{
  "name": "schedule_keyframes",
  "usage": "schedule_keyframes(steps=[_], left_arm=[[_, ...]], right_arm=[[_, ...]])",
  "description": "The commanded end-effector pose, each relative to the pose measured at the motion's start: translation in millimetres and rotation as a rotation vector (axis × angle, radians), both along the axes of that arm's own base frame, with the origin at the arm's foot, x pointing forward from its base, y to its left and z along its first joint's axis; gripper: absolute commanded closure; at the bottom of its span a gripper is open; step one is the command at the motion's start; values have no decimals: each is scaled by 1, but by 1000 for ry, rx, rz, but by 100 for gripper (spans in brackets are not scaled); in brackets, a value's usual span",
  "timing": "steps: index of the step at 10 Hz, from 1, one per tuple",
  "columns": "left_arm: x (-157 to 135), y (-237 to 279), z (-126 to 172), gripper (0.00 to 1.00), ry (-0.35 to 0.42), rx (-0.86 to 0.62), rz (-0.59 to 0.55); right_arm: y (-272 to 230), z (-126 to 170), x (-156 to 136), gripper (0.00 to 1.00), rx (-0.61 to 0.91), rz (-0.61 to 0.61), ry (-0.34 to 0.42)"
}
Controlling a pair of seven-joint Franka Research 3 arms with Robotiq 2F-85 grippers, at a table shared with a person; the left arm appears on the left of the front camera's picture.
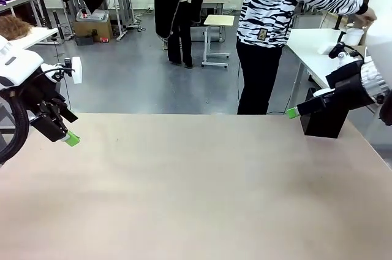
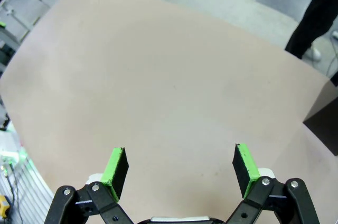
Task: Pour a drink into a cup and package it in a carrier.
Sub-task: Insert the held 600 ml Paper Cup into the Cup Carrier.
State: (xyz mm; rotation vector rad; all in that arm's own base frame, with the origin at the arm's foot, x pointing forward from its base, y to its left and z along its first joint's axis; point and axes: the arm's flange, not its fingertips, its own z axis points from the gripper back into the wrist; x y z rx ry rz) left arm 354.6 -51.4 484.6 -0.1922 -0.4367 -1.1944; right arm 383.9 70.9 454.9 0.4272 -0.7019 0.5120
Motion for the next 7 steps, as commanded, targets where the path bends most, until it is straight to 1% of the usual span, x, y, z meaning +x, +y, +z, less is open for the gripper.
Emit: schedule_keyframes(steps=[1,7], left_arm=[[1,2,-1,0,-11,-12,-16],[1,2,-1,0,-11,-12,-16]], right_arm=[[-2,-3,0,0,-2,9,-21],[-2,-3,0,0,-2,9,-21]])
